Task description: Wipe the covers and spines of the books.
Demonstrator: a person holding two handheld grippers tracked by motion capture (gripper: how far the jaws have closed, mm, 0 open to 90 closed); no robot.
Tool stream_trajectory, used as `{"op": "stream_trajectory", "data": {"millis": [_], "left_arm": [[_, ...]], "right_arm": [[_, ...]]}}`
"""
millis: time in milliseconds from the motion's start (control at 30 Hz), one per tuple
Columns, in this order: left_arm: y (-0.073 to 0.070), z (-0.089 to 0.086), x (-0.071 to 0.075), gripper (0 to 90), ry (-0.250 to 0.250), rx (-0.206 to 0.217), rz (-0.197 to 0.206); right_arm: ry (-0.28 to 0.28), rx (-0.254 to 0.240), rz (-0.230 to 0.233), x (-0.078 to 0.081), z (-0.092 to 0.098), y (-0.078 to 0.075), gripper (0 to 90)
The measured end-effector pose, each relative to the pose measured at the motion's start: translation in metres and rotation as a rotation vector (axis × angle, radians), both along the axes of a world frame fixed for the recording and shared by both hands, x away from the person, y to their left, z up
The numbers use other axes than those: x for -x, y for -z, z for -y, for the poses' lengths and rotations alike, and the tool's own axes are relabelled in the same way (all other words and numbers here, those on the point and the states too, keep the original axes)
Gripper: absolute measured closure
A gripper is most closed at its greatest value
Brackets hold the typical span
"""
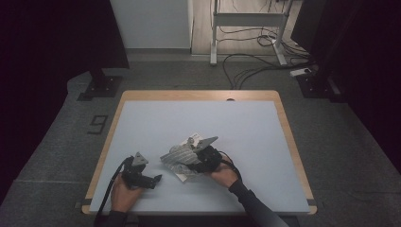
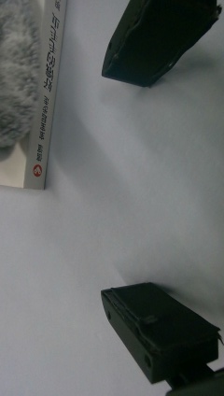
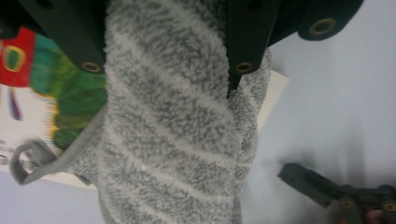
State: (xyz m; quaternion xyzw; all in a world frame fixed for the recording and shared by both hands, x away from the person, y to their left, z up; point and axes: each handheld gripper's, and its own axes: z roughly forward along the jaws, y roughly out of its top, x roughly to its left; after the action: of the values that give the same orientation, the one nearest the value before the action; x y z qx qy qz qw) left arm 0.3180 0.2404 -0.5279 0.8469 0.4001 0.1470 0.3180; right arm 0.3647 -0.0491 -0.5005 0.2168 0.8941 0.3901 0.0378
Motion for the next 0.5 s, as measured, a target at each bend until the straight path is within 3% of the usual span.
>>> {"op": "stream_trajectory", "data": {"millis": [367,500], "left_arm": [[0.000,0.000,0.000,0.0,0.000,0.000,0.000],[0.000,0.000,0.000,0.0,0.001,-0.001,0.000]], "right_arm": [[-0.026,0.014,0.008,0.014,-0.010,-0.002,64.2],[-0.040,0.031,0.031,0.015,-0.014,-0.002,64.0]]}}
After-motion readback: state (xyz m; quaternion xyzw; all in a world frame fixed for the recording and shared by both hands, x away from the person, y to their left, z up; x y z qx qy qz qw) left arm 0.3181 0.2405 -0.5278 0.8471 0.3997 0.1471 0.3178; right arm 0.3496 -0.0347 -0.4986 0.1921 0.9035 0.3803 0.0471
